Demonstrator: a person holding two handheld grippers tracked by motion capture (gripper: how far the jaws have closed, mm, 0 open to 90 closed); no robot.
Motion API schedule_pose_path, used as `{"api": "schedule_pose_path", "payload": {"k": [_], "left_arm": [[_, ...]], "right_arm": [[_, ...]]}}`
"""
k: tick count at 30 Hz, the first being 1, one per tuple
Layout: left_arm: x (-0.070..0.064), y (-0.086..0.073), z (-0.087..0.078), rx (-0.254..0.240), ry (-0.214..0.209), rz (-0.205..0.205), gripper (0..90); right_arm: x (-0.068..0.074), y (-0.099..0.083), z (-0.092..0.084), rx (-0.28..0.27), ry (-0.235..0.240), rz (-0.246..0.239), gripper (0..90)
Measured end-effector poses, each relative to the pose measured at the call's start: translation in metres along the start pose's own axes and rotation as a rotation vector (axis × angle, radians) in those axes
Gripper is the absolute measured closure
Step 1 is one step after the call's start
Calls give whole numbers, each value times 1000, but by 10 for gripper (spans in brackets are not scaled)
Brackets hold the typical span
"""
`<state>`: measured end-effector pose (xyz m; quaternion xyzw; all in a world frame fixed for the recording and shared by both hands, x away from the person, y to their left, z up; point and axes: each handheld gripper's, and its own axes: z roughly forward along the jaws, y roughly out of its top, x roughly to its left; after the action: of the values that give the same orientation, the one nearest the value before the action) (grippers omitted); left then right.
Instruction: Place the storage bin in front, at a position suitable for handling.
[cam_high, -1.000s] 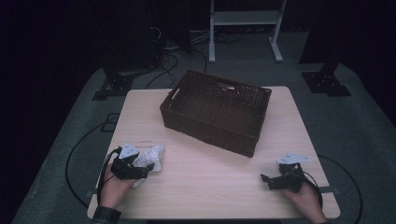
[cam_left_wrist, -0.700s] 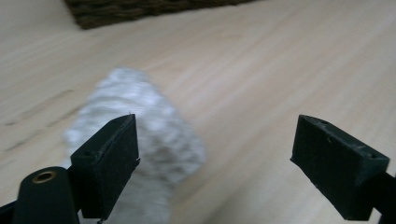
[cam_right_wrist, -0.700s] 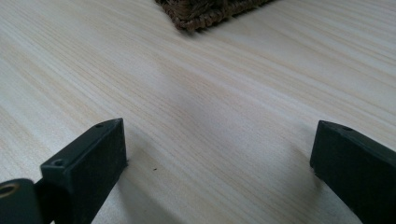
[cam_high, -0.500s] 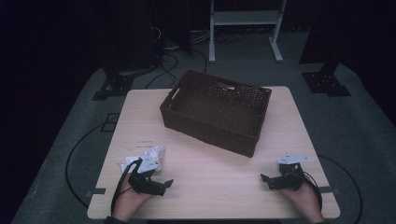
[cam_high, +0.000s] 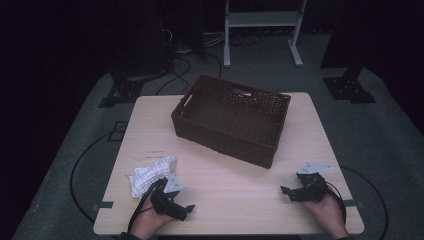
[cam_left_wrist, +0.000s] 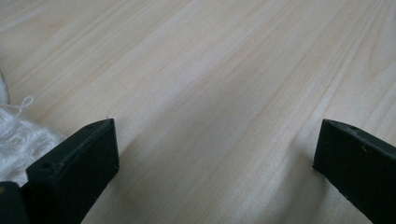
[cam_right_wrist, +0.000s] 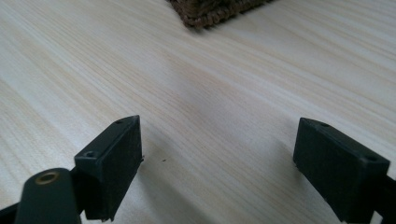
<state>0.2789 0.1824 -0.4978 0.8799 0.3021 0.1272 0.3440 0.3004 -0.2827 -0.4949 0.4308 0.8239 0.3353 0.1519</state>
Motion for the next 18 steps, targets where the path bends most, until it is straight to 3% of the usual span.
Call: {"api": "schedule_pose_path", "payload": {"k": [2,18], "left_arm": [[1,-4,1,-38,-7,8,0],[1,-4,1,-41,-1,1,0]], "right_arm": [[0,1,-1,-2,6,-2,150],[-5,12,-13,-46,58,-7,152]]}}
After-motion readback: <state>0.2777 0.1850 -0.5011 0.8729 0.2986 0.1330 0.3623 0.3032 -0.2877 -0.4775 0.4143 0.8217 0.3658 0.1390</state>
